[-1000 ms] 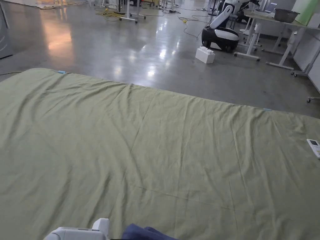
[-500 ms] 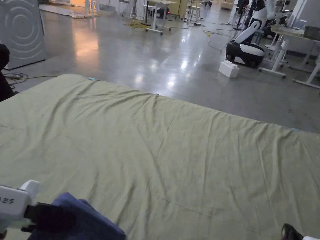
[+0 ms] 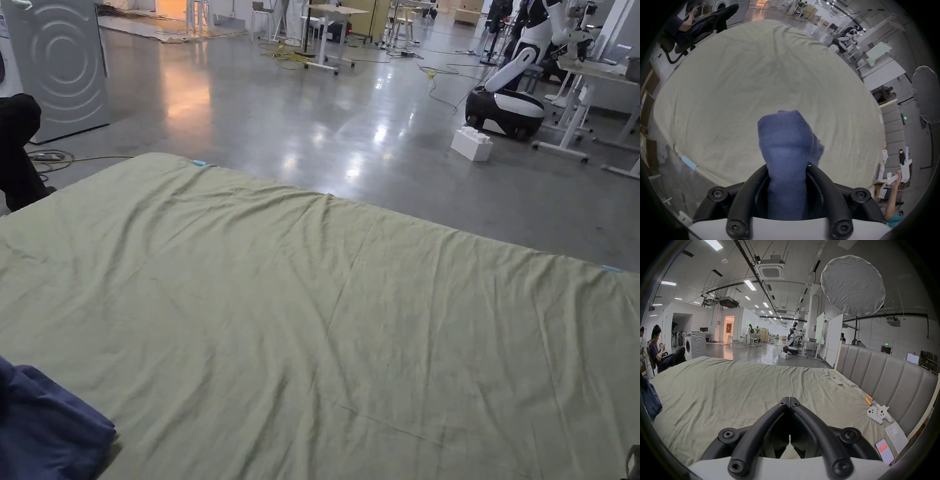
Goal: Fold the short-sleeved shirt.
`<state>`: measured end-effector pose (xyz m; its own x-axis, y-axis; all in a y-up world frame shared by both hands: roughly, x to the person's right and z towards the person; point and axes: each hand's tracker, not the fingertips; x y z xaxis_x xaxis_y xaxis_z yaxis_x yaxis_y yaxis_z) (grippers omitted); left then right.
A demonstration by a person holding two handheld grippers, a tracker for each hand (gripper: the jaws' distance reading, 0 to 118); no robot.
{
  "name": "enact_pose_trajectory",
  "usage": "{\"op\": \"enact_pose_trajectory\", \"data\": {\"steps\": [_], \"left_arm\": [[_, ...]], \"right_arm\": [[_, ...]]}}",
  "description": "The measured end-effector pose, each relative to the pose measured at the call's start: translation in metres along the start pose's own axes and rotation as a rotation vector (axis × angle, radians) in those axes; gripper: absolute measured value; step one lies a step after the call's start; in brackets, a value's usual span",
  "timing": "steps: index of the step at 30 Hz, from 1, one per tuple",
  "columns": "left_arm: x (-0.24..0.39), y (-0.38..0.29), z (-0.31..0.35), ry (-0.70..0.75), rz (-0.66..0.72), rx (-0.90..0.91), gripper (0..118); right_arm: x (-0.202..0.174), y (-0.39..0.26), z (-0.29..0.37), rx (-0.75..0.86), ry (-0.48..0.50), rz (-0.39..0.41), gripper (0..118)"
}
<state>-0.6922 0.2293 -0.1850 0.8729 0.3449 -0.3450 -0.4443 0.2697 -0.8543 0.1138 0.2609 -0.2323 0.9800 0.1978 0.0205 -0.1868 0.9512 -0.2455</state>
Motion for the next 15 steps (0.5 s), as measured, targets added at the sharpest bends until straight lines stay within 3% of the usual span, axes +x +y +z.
{"op": "enact_pose_trajectory", "data": {"steps": [1,5,8,10,15], "left_arm": [[0.000,-0.001,-0.005,0.031,-0.005,-0.010,22],[0.029,-0.020,-0.015,0.113,-0.020,-0.022,24],[0.038,-0.027,-0.025,0.227,-0.049,-0.007,46],[0.042,-0.030,-0.031,0.310,-0.116,-0.030,70],[0.055,-0.035,-0.036,0.535,-0.201,-0.024,74]], "right_arm": [[0.000,0.001,0.003,0.024,0.040,-0.030,0],[-0.002,-0.002,-0.005,0.015,0.040,-0.024,0],[-0.006,0.002,-0.003,-0.009,0.017,0.004,0],[-0.001,0.000,0.004,0.004,0.019,0.000,0],[-0.001,-0.002,0.008,0.007,0.030,-0.005,0]]}}
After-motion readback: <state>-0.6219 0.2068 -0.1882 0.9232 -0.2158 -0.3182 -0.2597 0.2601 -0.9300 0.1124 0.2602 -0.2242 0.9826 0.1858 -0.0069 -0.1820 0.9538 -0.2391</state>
